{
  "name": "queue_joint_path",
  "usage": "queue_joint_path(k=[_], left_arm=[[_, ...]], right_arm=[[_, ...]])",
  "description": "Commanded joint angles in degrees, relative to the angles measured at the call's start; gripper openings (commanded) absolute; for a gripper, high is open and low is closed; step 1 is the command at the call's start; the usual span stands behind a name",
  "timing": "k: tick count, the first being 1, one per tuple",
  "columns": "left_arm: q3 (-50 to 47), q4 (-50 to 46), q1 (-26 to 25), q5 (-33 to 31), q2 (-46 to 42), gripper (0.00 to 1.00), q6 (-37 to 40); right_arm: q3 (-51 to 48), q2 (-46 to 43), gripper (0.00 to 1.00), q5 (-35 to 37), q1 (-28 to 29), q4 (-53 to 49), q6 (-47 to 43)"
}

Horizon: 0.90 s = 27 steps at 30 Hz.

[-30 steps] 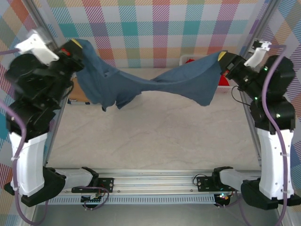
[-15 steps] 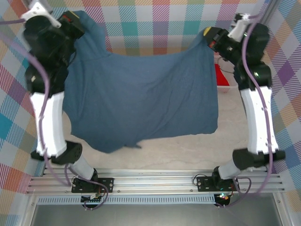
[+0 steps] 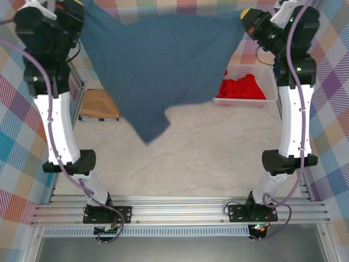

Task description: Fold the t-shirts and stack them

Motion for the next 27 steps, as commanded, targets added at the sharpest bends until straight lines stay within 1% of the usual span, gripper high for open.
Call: queue_joint_path(k=[1, 2, 4, 6, 8, 9, 11, 14, 15, 17, 19, 21, 24, 27], left_arm=[[-0.78, 2.28, 0.67, 4.24, -7.15, 0.0, -3.37], [-4.28, 1.34, 0.55, 5.1, -9.64, 0.0, -3.6], [-15.59, 1.19, -0.4, 5.93, -16.3, 0.0, -3.71], [-33.05, 2.46, -1.06, 6.94, -25.34, 0.0, -3.54], [-49.53, 2.97, -1.51, 10.24, -32.51, 0.0, -5.81], [-59.82, 3.47, -2.85, 12.05, -35.98, 0.0, -6.38], [-75.49, 2.81, -6.65, 11.44, -42.68, 0.0, -6.81], [-98.95, 7.27, -12.26, 12.7, -50.27, 0.0, -9.33], [-105.48, 7.42, -14.45, 12.08, -51.83, 0.0, -8.92], [-115.43, 6.07, -18.06, 9.27, -54.84, 0.0, -9.62], [-123.14, 6.46, -20.48, 7.61, -58.21, 0.0, -11.41], [-127.51, 5.36, -21.86, 6.8, -61.36, 0.0, -12.7], [-129.34, 2.74, -22.22, 9.79, -61.86, 0.0, -11.36], [-128.34, -3.26, -23.06, 11.14, -62.01, 0.0, -8.52]], right_arm=[[0.03, -1.39, 0.0, -3.58, -1.62, 0.66, 2.36], [-1.8, -2.4, 0.0, -4.5, -1.79, 0.11, 2.25], [-8.86, -5.77, 0.0, -6.16, -1.74, 0.34, 1.92], [-21.6, -11.67, 0.0, -6.77, -1.72, 0.61, 2.03], [-36.24, -18.0, 0.0, -6.98, -1.46, 1.97, 3.12], [-44.55, -21.32, 0.0, -7.0, -1.14, 1.85, 3.81], [-59.45, -27.27, 0.0, -6.32, 0.4, 1.53, 4.17], [-80.67, -34.74, 0.0, -3.62, 2.14, 1.97, 4.3], [-86.86, -36.37, 0.0, -3.24, 2.14, 2.98, 4.42], [-95.8, -36.97, 0.0, -2.97, 2.19, 6.37, 3.35], [-100.86, -33.84, 0.0, -2.49, 2.1, 7.76, 1.92], [-102.33, -28.62, 0.0, -0.4, 2.1, 5.94, -0.25], [-101.45, -23.96, 0.0, 4.49, 2.1, 1.65, -2.13], [-100.03, -23.46, 0.0, 11.2, 2.09, -3.45, -2.74]])
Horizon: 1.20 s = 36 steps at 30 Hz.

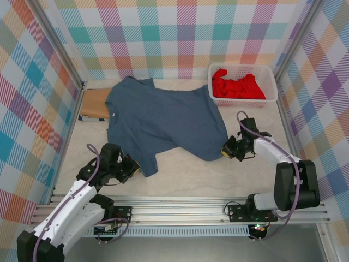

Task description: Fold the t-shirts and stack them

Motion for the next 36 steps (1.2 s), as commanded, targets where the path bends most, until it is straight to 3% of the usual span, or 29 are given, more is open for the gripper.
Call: queue_joint_path(k=[1, 8, 11, 16, 20, 23, 29, 36], left_arm=[[1.75, -6.4, -0.92, 2.19, -0.37, 0.0, 3.09], [3.34, -15.19, -1.6, 1.36, -3.91, 0.0, 3.42], [5.76, -19.61, -2.22, 0.47, -6.38, 0.0, 3.74], [9.32, -25.06, -3.51, 4.66, -8.89, 0.0, 6.73], [10.24, -19.42, -6.37, 14.11, -9.86, 0.0, 9.86], [11.49, -16.66, -8.95, 14.84, -8.57, 0.0, 12.38], [8.68, -12.95, -10.49, 10.56, -3.89, 0.0, 10.56], [5.9, -17.97, -13.01, 7.99, -4.68, 0.0, 10.1]], right_arm=[[3.19, -0.27, 0.0, 8.82, -0.18, -6.26, -2.71], [3.3, -2.6, 0.0, 12.16, -0.21, -14.92, -2.54], [2.07, -4.04, 0.0, 9.68, -0.18, -16.61, -2.02], [0.29, -6.59, 0.0, 7.0, 0.35, -21.61, -1.65], [0.45, -13.26, 0.0, 8.41, 1.17, -29.16, -0.89], [1.17, -20.47, 0.0, 11.64, 1.5, -34.7, 0.27], [0.67, -17.77, 0.0, 11.73, 1.48, -33.76, -0.17], [-0.58, -16.33, 0.0, 13.65, 1.57, -37.32, 0.66]])
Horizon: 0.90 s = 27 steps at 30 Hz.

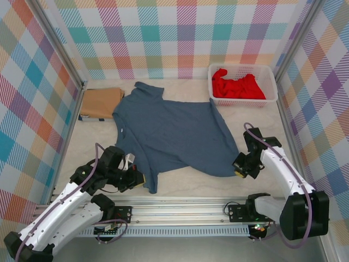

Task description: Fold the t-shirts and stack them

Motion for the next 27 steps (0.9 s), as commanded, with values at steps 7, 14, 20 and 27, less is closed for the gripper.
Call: queue_joint_path(k=[7, 14, 20, 27], left_arm=[[-2.32, -3.02, -1.38, -8.44, -0.16, 0.0, -1.87], [0.97, -7.33, -1.38, -20.42, 0.46, 0.0, -3.13], [1.28, -8.82, -1.34, -24.38, -0.63, 0.0, -4.55], [0.25, -6.89, -1.37, -24.77, 0.97, 0.0, -5.4]], right_arm=[[-4.15, -2.45, 0.0, -0.74, 2.84, -6.7, 6.57], [-1.15, 6.84, 0.0, -1.05, 12.56, -0.78, 10.01], [-0.64, 7.47, 0.0, 1.3, 13.94, 0.19, 12.99], [0.39, 9.53, 0.0, 7.28, 11.96, -0.24, 12.15]])
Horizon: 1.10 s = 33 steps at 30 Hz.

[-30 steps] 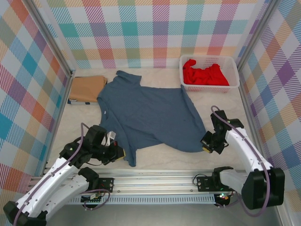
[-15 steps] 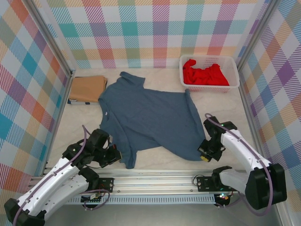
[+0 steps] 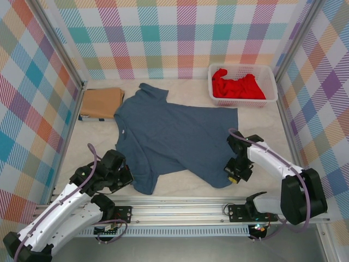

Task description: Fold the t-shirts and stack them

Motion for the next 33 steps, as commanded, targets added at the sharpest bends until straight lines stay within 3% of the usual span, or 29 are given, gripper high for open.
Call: queue_joint_path(k=[1, 6, 15, 20, 23, 25, 29, 33], left_arm=[[0.07, 0.95, -0.5, -1.15, 1.38, 0.0, -0.52], [0.07, 2.67, -0.51, -0.29, 4.49, 0.0, 0.21], [-0.53, 3.44, -0.44, -3.53, 5.91, 0.0, -1.25], [1.38, 5.29, -0.41, -5.09, 11.69, 0.0, -2.71], [4.33, 2.2, 0.15, -7.2, 14.65, 0.35, -4.54], [8.15, 1.45, 1.38, -8.35, 16.03, 0.43, -4.17], [17.39, 6.25, 8.51, -4.29, 24.24, 0.4, -0.38], [31.84, 14.48, 14.11, -0.56, 43.08, 0.24, 4.45]], right_arm=[[1.48, 0.14, 0.0, 4.77, -1.23, -1.38, 0.74], [1.8, 1.9, 0.0, 5.44, -3.36, -0.79, -0.44], [-1.41, 3.07, 0.0, -0.44, -3.18, 4.27, 1.53], [2.27, 1.18, 0.35, 1.77, -2.93, 0.31, 1.92], [5.22, -2.28, 0.44, 3.99, -2.93, -2.96, 2.56], [7.82, -4.19, 0.46, 5.16, -2.95, -4.38, 2.12], [11.48, -4.81, 0.45, 4.8, -2.97, -1.33, -0.99], [11.91, -1.62, 0.32, -3.22, -2.95, 12.33, -6.6]])
